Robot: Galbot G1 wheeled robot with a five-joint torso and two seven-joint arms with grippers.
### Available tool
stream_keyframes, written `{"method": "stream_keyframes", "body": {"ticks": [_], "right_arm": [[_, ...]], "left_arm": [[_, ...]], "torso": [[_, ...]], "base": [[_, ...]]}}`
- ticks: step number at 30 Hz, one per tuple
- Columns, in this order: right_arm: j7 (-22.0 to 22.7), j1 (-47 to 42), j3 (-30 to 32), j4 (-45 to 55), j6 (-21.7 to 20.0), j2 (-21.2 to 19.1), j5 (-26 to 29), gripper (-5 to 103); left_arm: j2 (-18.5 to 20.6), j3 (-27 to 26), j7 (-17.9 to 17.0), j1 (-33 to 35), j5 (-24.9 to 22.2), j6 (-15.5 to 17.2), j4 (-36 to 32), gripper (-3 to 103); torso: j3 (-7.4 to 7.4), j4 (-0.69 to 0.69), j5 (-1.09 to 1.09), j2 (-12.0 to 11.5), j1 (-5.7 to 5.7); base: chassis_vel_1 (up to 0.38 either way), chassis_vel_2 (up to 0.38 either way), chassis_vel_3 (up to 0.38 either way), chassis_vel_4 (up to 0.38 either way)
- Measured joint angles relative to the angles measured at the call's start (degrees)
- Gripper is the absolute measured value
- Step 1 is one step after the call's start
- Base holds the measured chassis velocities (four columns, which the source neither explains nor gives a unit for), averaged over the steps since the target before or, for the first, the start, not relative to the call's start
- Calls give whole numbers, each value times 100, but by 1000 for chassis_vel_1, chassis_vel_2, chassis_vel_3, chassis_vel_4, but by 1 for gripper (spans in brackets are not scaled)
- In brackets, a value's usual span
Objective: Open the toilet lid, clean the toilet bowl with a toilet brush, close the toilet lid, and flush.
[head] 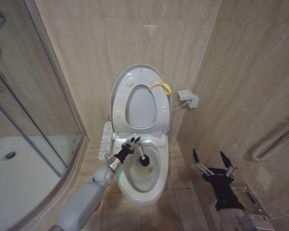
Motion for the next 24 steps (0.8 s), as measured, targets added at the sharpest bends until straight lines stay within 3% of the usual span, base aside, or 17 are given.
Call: {"method": "stream_keyframes", "body": {"ticks": [9, 14, 16, 21, 24], "right_arm": [[0, 0, 0, 0, 0, 0, 0, 100], [0, 0, 0, 0, 0, 0, 0, 100], [0, 0, 0, 0, 0, -1, 0, 100], [0, 0, 0, 0, 0, 0, 0, 100], [0, 0, 0, 0, 0, 0, 0, 100]], "left_arm": [[-206, 109, 70, 13, -410, 71, 105, 20], [-222, 88, 330, 10, 53, -76, 388, 20], [-164, -9, 655, 8, 512, -249, 630, 20], [-134, -114, 830, 15, 1014, -345, 511, 20], [-157, -104, 836, -27, 1052, -328, 312, 20]], "torso": [[0, -1, 0, 0, 0], [0, -1, -1, 0, 0], [-1, 2, 0, 1, 0], [0, 0, -1, 1, 0], [1, -2, -1, 1, 0]], "base": [[0, 0, 0, 0], [0, 0, 0, 0], [0, 0, 0, 0], [0, 0, 0, 0], [0, 0, 0, 0]]}}
